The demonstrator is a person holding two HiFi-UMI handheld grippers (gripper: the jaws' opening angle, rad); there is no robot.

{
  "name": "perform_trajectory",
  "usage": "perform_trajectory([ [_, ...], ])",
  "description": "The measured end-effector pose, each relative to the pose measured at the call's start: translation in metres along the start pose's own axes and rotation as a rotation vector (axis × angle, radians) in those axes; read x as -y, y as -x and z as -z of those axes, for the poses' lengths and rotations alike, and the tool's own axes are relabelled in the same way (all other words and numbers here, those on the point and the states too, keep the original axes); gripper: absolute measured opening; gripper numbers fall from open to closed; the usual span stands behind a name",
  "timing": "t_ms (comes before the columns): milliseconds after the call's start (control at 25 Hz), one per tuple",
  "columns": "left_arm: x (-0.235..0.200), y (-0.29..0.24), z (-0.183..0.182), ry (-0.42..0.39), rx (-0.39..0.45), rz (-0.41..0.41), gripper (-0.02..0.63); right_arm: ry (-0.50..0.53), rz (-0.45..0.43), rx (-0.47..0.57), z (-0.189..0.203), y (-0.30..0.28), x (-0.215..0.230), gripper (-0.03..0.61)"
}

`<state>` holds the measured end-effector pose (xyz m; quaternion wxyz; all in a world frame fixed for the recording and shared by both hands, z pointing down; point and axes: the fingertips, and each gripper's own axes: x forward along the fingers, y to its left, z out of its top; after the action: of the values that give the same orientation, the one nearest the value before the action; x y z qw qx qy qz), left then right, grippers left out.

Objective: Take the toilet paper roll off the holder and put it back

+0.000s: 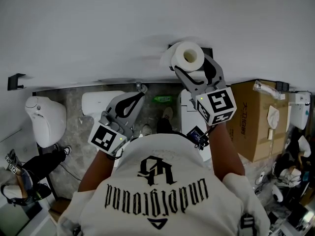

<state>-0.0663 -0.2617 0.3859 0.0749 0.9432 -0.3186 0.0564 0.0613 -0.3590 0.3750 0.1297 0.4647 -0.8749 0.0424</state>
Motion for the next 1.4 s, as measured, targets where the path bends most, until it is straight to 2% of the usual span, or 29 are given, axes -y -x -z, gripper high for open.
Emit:
perform_trajectory([
  [520,0.034,0.07,-0.006,-0.049,0.047,0.07,0.013,0.03,0.082,0.06,-0.025,0.066,-0.068,0.336],
  [920,0.072,0.118,-0.007,-0.081,0.087,0.163,0.013,0.027,0.162,0.084,-0.026,0.129,-0.119,0.336],
  [1080,0.083,0.124,-0.011,-0.089,0.127,0.173,0.012,0.031,0.186,0.077,-0.023,0.151,-0.128,0.336],
  [1400,0.113,0.111,-0.015,-0.099,0.135,0.185,0.012,0.034,0.205,0.088,-0.017,0.189,-0.121,0.336],
])
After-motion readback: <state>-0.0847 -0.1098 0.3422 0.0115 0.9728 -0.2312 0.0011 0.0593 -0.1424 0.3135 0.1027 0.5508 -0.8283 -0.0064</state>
